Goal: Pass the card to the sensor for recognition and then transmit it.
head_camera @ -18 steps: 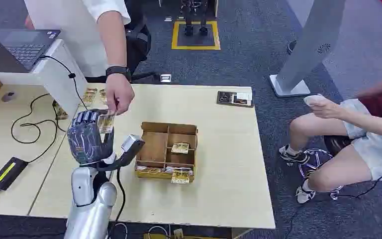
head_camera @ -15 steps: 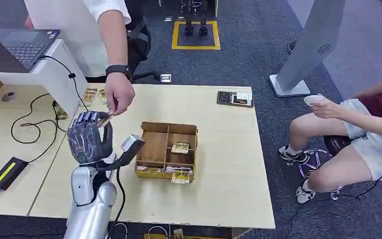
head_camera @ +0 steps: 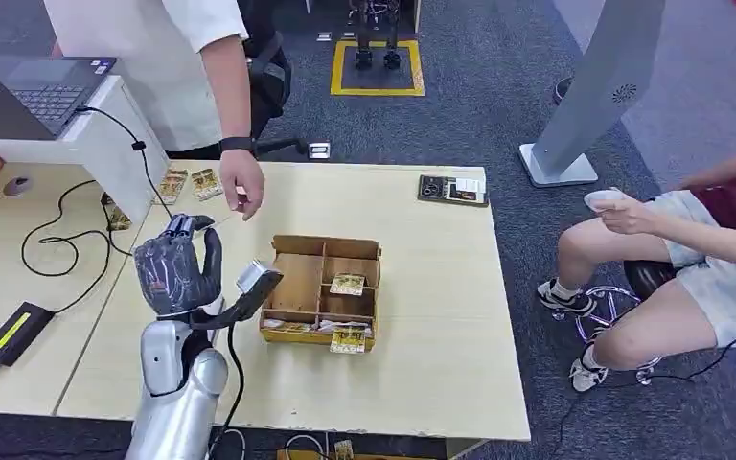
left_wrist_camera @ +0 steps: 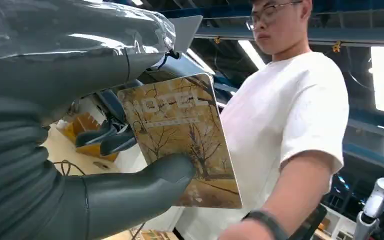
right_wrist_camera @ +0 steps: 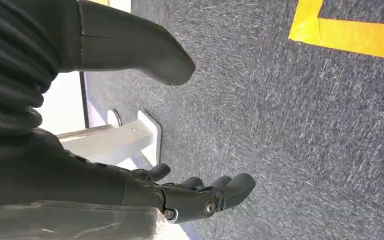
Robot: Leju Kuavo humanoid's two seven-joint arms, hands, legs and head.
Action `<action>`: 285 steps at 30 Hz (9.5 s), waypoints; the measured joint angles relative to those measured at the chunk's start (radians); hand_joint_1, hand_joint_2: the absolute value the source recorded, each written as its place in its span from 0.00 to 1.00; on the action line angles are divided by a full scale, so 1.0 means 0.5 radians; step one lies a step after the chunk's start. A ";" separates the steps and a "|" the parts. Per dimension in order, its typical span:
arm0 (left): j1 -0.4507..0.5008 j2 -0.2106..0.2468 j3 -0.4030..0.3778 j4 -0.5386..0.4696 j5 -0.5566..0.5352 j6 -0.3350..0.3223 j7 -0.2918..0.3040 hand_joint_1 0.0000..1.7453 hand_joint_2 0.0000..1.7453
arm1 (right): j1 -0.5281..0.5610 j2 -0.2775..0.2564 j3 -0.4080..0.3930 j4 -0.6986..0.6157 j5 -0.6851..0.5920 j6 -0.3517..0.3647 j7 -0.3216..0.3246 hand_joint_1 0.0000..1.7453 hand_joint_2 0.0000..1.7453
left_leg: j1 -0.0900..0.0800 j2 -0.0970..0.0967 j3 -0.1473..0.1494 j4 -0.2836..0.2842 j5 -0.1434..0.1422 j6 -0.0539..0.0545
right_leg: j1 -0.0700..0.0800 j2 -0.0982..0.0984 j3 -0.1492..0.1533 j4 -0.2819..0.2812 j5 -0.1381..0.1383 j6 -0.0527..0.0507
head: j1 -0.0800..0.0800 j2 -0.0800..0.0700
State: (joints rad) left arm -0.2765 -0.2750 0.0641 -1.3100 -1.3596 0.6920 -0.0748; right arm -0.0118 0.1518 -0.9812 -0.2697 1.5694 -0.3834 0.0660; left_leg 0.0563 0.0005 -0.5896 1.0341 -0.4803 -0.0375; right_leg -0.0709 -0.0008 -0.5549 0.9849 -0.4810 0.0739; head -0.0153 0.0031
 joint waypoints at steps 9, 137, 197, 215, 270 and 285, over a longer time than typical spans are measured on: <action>0.000 -0.001 0.002 0.016 -0.012 0.000 0.027 1.00 1.00 | -0.003 -0.012 0.000 0.005 -0.004 -0.004 -0.018 0.00 1.00 | 0.000 0.000 0.000 0.000 0.000 0.000 | 0.000 0.000 0.000 0.000 0.000 0.000 | 0.000 0.000; 0.088 0.021 0.478 -0.259 -0.076 0.012 -0.287 1.00 1.00 | 0.031 0.051 -0.110 -0.111 0.007 0.033 -0.060 0.00 1.00 | 0.000 0.000 0.007 0.000 0.001 -0.001 | 0.000 0.000 0.005 0.000 0.001 -0.002 | -0.001 0.000; 0.056 0.198 0.031 -0.089 0.113 0.013 -0.182 0.00 1.00 | 0.019 0.003 -0.038 0.010 -0.009 -0.024 -0.047 0.00 1.00 | 0.000 0.000 0.004 -0.001 0.000 -0.001 | 0.000 0.000 0.004 0.000 0.001 -0.001 | 0.000 0.000; 0.661 0.149 -0.115 -0.551 0.540 0.013 -0.942 0.00 1.00 | 0.111 0.090 -0.202 -0.243 -0.030 0.149 -0.137 0.00 1.00 | 0.000 0.000 0.004 -0.001 -0.004 -0.003 | 0.000 0.000 0.003 0.000 -0.004 0.001 | -0.002 0.000; 0.591 0.684 -1.241 -0.239 0.223 -0.048 0.123 0.00 1.00 | 0.061 0.041 -0.333 -0.172 0.007 0.057 -0.155 0.00 1.00 | 0.000 0.000 0.005 -0.001 -0.003 -0.004 | 0.000 -0.001 0.005 0.000 -0.003 0.001 | -0.001 0.000; 0.518 0.605 -1.278 -0.169 0.037 -0.253 0.526 0.00 1.00 | 0.061 0.041 -0.305 -0.159 0.007 0.077 -0.111 0.00 1.00 | 0.000 0.000 0.004 -0.001 -0.004 -0.004 | 0.000 0.000 0.004 0.000 -0.004 0.001 | -0.001 0.000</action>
State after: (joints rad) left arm -0.0176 0.0274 -0.5749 -1.3947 -1.3413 0.5653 0.1881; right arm 0.0185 0.1724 -1.1337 -0.3491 1.5728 -0.3448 0.0103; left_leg 0.0564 0.0003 -0.5875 1.0337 -0.4824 -0.0394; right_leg -0.0709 -0.0010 -0.5530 0.9847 -0.4828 0.0745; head -0.0156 0.0031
